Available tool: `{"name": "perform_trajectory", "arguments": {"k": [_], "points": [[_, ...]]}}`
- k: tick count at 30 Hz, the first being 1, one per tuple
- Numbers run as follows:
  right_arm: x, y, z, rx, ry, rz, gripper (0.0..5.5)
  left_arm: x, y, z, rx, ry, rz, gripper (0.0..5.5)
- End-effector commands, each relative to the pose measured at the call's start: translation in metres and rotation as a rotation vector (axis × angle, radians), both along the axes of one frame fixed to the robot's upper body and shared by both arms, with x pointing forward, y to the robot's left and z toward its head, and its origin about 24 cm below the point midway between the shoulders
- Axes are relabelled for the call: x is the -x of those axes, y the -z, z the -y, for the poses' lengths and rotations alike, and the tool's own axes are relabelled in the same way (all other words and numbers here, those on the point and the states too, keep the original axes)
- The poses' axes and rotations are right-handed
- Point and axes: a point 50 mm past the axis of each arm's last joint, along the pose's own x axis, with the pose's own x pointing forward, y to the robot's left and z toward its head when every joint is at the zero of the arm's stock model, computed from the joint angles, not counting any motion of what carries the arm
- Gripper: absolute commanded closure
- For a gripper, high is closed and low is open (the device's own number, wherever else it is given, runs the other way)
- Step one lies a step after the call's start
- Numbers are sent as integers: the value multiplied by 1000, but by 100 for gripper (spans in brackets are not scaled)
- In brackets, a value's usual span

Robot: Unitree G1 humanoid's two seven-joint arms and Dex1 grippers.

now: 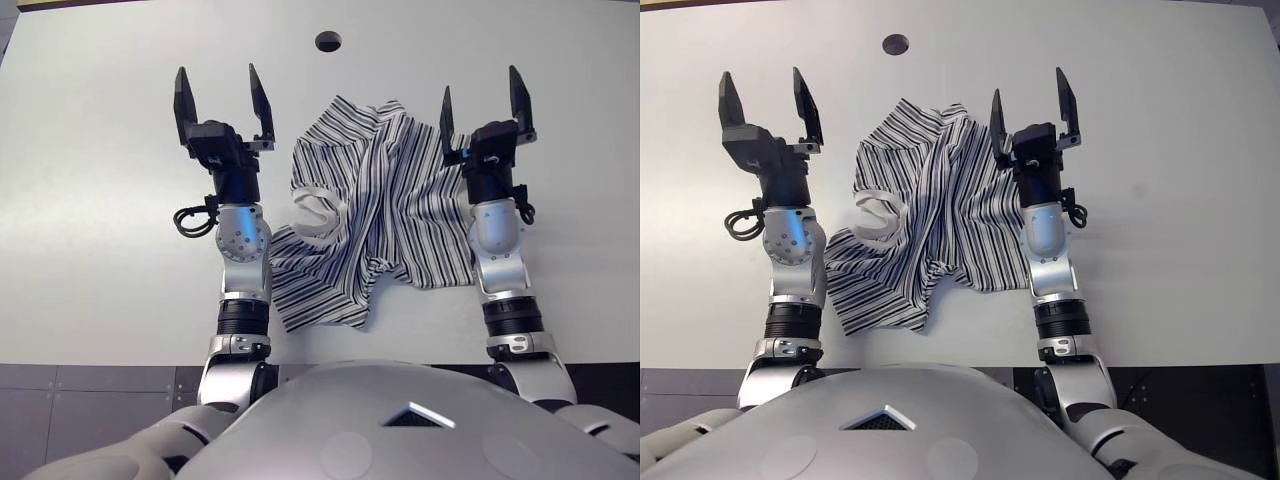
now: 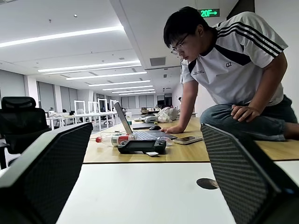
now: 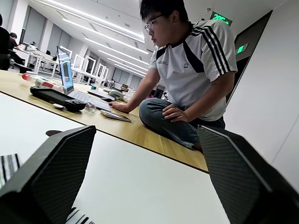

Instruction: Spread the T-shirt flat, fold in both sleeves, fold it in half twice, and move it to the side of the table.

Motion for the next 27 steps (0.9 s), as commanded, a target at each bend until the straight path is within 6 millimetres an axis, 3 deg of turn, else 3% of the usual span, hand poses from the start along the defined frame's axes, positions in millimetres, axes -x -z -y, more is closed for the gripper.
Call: {"name": "perform_trajectory", "arguments": {"k": [1,27], "points": [[-2,-5,2,17,-10,19,148,-5,-5,-1,15,22,10,118],[-7,-9,-2,66,-46,19,148,3,-1,1,-49,18,46,118]]}}
